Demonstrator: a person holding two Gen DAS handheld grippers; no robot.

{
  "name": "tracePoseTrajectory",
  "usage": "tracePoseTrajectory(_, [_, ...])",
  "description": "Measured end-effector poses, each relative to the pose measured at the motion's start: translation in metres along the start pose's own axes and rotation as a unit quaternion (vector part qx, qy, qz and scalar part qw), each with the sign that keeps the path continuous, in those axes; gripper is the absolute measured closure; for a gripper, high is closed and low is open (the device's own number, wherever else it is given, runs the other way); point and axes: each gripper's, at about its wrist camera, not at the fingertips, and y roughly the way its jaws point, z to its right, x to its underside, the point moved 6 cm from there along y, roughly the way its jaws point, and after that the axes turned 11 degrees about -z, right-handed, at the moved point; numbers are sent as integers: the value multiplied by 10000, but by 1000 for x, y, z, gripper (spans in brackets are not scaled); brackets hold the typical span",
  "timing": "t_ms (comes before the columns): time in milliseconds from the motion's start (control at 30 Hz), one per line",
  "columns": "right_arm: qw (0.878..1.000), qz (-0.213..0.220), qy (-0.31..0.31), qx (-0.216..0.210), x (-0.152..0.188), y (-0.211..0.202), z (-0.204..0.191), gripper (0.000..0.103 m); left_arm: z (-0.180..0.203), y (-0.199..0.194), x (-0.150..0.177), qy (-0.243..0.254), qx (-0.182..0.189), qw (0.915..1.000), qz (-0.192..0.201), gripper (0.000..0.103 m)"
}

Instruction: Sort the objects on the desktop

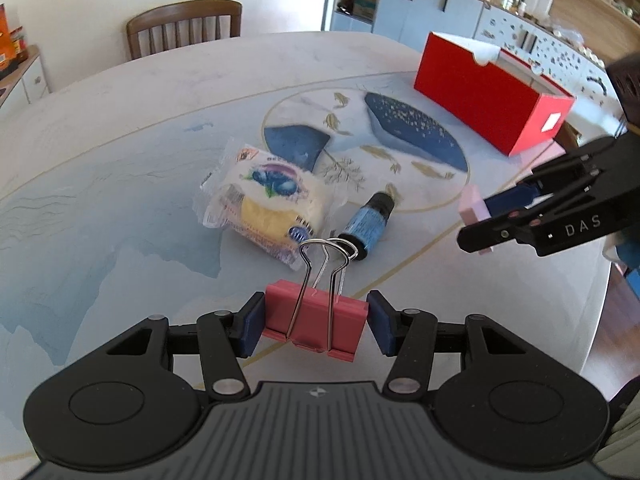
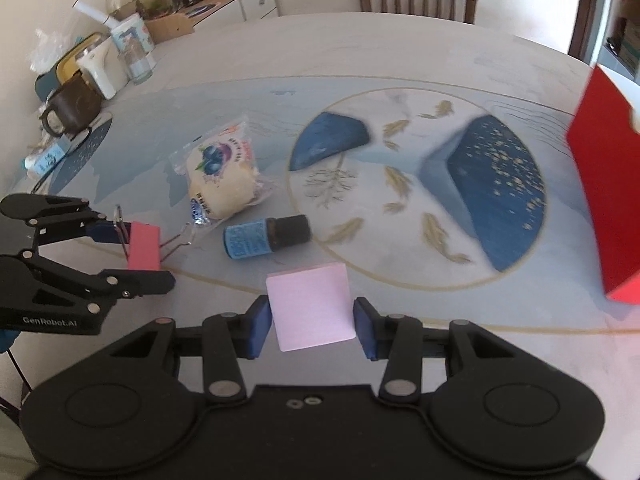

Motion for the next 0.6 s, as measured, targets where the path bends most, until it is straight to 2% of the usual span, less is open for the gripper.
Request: tracePoseTrajectory(600, [9976, 497, 425, -232, 11, -75, 61, 59, 59, -37, -58, -443, 56, 9982, 390, 50])
